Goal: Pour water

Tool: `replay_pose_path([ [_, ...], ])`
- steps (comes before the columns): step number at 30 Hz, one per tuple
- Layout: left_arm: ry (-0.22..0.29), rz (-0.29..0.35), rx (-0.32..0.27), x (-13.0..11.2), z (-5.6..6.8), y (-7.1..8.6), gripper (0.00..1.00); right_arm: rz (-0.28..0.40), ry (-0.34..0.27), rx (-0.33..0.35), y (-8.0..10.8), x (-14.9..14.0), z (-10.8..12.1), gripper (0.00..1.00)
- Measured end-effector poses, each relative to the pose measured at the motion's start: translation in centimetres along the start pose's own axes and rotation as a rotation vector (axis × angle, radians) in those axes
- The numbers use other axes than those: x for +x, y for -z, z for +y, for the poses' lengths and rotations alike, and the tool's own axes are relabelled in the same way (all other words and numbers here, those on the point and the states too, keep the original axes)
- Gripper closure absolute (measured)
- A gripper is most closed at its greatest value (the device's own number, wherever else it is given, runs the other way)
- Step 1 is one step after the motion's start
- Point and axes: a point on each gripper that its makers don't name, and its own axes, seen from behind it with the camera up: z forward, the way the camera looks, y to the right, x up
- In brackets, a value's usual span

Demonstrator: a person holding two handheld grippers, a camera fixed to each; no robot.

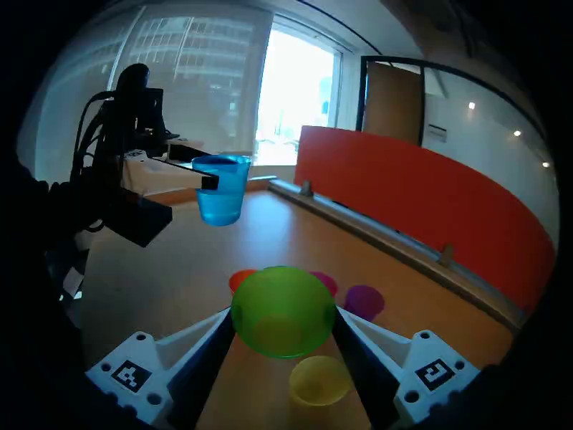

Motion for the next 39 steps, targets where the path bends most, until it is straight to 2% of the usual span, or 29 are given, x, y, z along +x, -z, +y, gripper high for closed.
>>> replay_pose_path([
  [39, -0.004, 0.008, -0.021, 0.7, 1.5, -0.1, 0.14, 0.244, -0.021, -0.032, 1.7, 4.4, 0.3, 0.06],
])
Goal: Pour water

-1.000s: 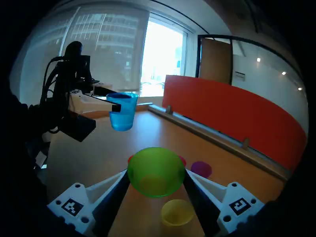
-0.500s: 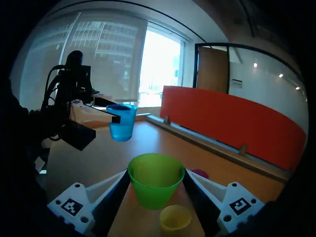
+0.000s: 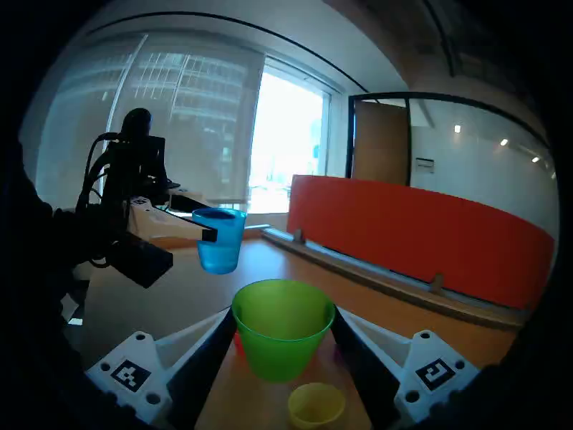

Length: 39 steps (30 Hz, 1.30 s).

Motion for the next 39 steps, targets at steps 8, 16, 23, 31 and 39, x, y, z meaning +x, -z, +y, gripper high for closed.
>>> replay_pose_path([
  [8, 0.006, 0.004, -0.008, 0.0, 0.2, -0.1, 0.14, 0.039, -0.013, 0.0, -0.3, 0.7, -0.2, 0.06],
  [16, 0.015, 0.007, -0.008, -0.1, 0.3, -0.2, 0.14, 0.075, -0.026, 0.0, -0.3, 1.6, 0.2, 0.06],
  [23, 0.021, 0.01, -0.005, 0.0, 0.1, -0.3, 0.14, 0.067, -0.018, 0.004, -0.4, 1.5, 0.2, 0.06],
  [31, 0.009, 0.016, -0.004, 0.5, 0.0, -0.3, 0.14, 0.055, -0.019, 0.017, -0.5, 1.4, -0.2, 0.07],
  [39, -0.012, 0.018, -0.004, 0.8, -0.1, -0.2, 0.14, 0.05, -0.02, 0.037, -0.8, 1.6, -0.7, 0.07],
])
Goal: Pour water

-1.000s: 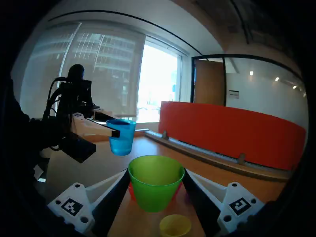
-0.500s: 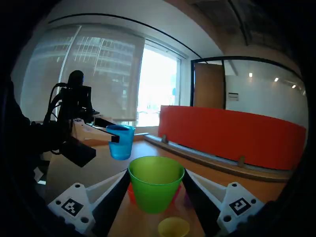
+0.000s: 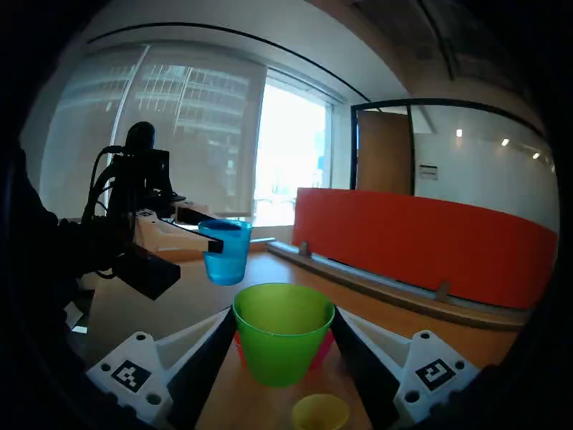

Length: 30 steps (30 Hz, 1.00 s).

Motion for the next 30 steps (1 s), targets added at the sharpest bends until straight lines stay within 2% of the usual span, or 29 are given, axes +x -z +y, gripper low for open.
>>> replay_pose_path([
  [12, -0.053, 0.015, -0.008, 0.8, 0.5, 0.1, 0.14, -0.019, 0.002, 0.045, -0.5, -0.6, -1.5, 0.07],
  [21, -0.067, 0.033, -0.017, 1.3, 1.2, 0.1, 0.14, -0.035, 0.004, 0.073, -0.9, -1.2, -2.4, 0.07],
  [30, -0.125, 0.039, -0.014, 1.8, 1.5, 0.1, 0.14, -0.038, 0.003, 0.101, -1.5, -1.3, -3.6, 0.07],
])
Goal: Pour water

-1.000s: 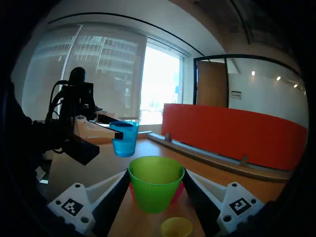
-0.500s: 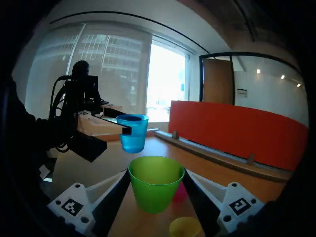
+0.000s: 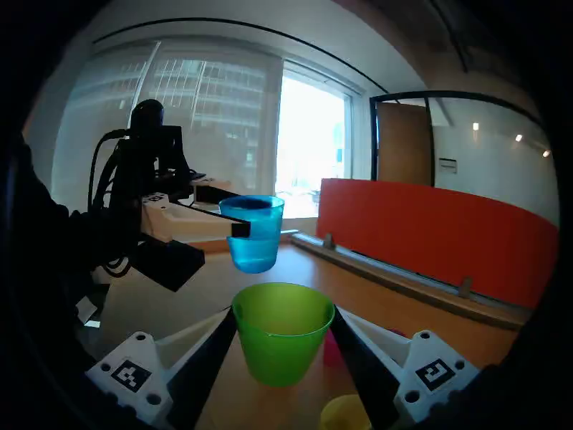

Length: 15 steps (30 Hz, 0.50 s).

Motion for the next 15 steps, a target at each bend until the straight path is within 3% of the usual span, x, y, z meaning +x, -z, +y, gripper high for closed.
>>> replay_pose_path([
  [15, -0.063, 0.007, 0.028, 1.0, -0.7, 0.6, 0.14, -0.011, 0.001, 0.05, -1.4, -0.2, -1.6, 0.07],
])
